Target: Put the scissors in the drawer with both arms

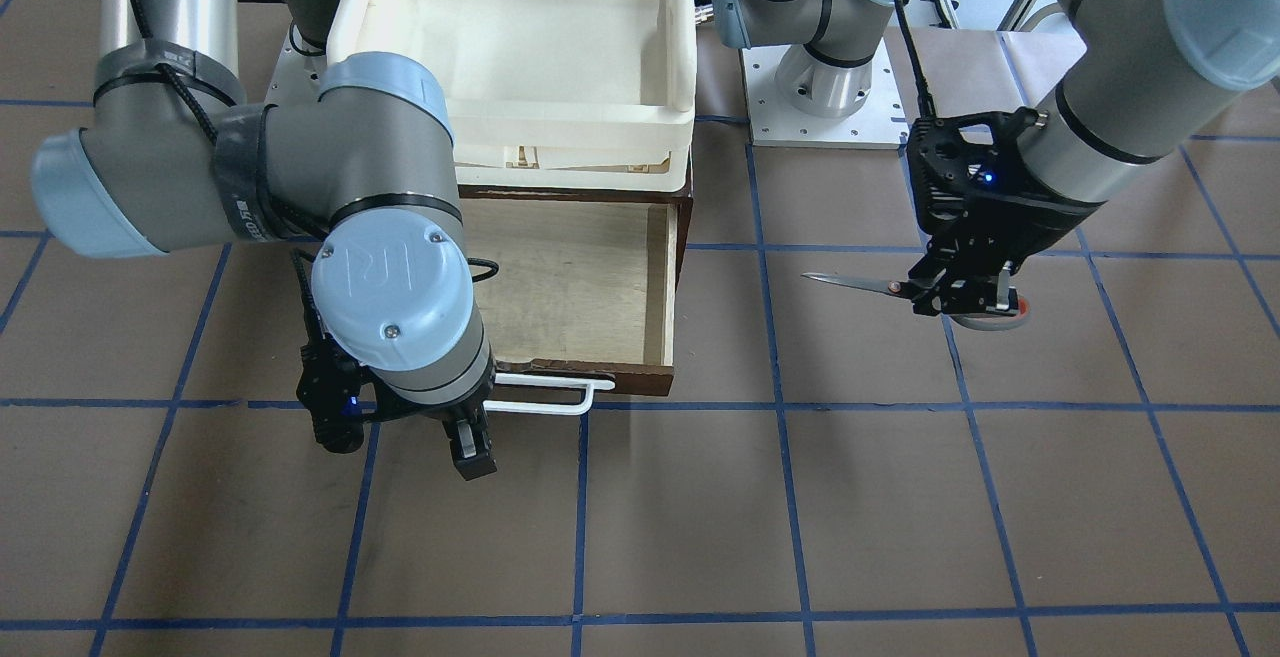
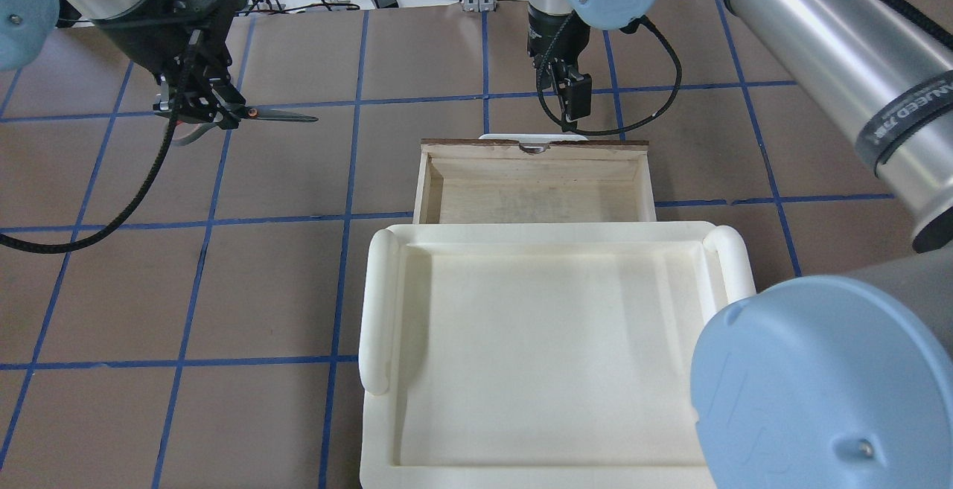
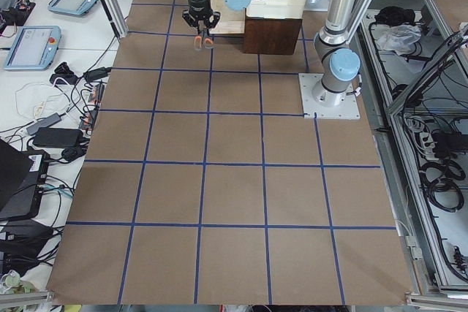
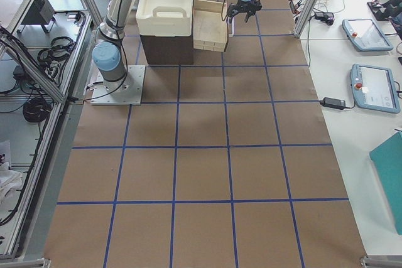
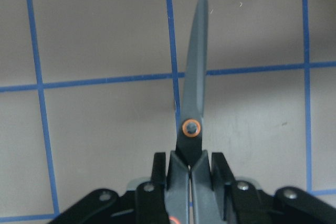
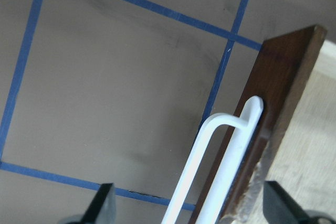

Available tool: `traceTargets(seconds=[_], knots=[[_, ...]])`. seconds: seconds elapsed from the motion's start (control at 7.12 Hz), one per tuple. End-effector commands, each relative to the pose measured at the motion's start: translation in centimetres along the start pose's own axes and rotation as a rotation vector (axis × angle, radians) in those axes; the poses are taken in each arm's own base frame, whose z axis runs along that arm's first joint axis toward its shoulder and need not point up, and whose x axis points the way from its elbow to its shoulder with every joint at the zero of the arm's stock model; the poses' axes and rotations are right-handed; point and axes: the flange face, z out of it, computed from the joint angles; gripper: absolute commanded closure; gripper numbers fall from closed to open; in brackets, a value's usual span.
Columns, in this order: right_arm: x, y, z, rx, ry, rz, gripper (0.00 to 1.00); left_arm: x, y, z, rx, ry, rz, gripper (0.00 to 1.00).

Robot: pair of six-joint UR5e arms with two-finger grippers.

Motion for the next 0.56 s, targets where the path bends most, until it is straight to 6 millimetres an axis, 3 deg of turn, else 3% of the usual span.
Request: traceTargets(seconds=[0.0, 0.28, 0.42], knots=[[3.9, -3.0, -5.7, 0.087, -0.035, -0.301, 0.00, 1.5, -6.9, 0.0, 0.002, 0.002, -0.056, 1.00], [8.8, -9.1, -10.4, 0.117, -0.091, -0.614, 0.00, 2.9, -13.6, 1.3, 0.003, 0.025, -0.098, 1.00], [10.7, -10.8, -12.2, 0.138, -0.112, -0.795, 0.00, 3.5, -16.6, 2.2, 0.005, 0.036, -0.097, 1.00]])
